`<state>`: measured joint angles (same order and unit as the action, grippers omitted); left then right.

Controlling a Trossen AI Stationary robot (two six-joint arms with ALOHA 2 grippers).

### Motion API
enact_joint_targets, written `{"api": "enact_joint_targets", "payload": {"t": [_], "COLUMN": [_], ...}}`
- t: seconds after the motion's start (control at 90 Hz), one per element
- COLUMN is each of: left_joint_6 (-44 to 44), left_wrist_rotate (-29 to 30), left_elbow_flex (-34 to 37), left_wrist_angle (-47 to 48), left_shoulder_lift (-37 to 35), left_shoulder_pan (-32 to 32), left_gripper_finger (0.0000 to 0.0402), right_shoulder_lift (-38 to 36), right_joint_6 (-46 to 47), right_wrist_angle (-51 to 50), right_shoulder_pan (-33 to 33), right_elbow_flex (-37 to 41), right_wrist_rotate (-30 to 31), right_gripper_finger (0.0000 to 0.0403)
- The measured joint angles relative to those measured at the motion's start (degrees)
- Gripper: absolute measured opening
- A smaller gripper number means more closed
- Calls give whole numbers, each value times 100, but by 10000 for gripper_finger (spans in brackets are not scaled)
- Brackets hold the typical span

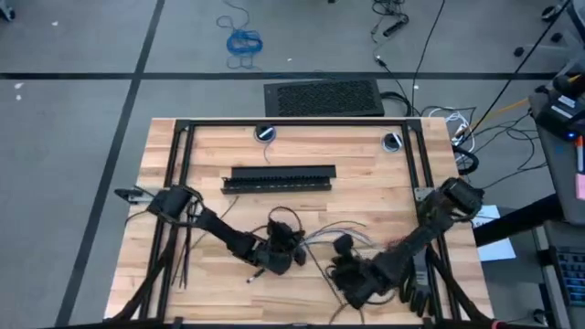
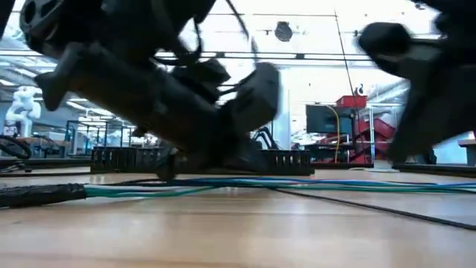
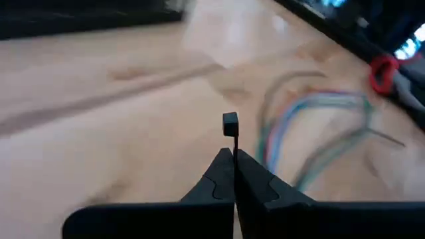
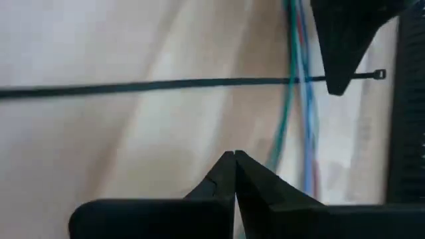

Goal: Ziptie cables
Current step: Wrap the cable wires with zip tie

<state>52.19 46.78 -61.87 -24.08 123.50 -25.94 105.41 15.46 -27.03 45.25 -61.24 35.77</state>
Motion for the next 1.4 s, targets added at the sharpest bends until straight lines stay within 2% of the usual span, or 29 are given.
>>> {"api": "enact_joint_targets", "payload": {"t": [0.111, 0.211, 0.322, 0.5, 0.6, 0.678, 0.856, 1.022, 1.267, 1.4], "left_joint_6": [-827, -1078, -1213, -1525, -1511, -1515, -1504, -1512, -1515, -1504], "left_wrist_rotate": [-652, -1030, -1077, -1345, -1495, -1616, -1662, -1662, -1956, -1955], "left_elbow_flex": [-248, -324, -330, -336, -336, -336, -336, -336, -336, -336], "left_wrist_angle": [7, -9, -48, -126, -161, -172, -293, -299, -297, -292], "left_shoulder_lift": [53, 40, 50, 48, 48, 48, 48, 46, 40, 42], "left_shoulder_pan": [-54, -47, -40, -39, -45, -72, -158, -211, -194, -183], "left_gripper_finger": [0, 0, 0, 0, 0, 0, 0, 0, 0, 0], "right_shoulder_lift": [-265, -405, -342, 205, 484, 730, 1354, 1918, 2327, 2345], "right_joint_6": [990, 1553, 1602, 1480, 1093, 694, -244, -778, -1708, -1883], "right_wrist_angle": [65, 502, 1719, 3782, 4482, 4501, 4339, 4242, 3976, 3930], "right_shoulder_pan": [382, 648, 898, 1207, 1317, 1308, 1340, 1329, 1319, 1265], "right_elbow_flex": [239, 410, 655, 912, 774, 563, -5, -552, -1156, -1273], "right_wrist_rotate": [316, 518, 563, 1467, 1289, 954, 817, 357, 766, 662], "right_gripper_finger": [2, 13, 35, 53, 54, 54, 57, 81, 134, 152]}}
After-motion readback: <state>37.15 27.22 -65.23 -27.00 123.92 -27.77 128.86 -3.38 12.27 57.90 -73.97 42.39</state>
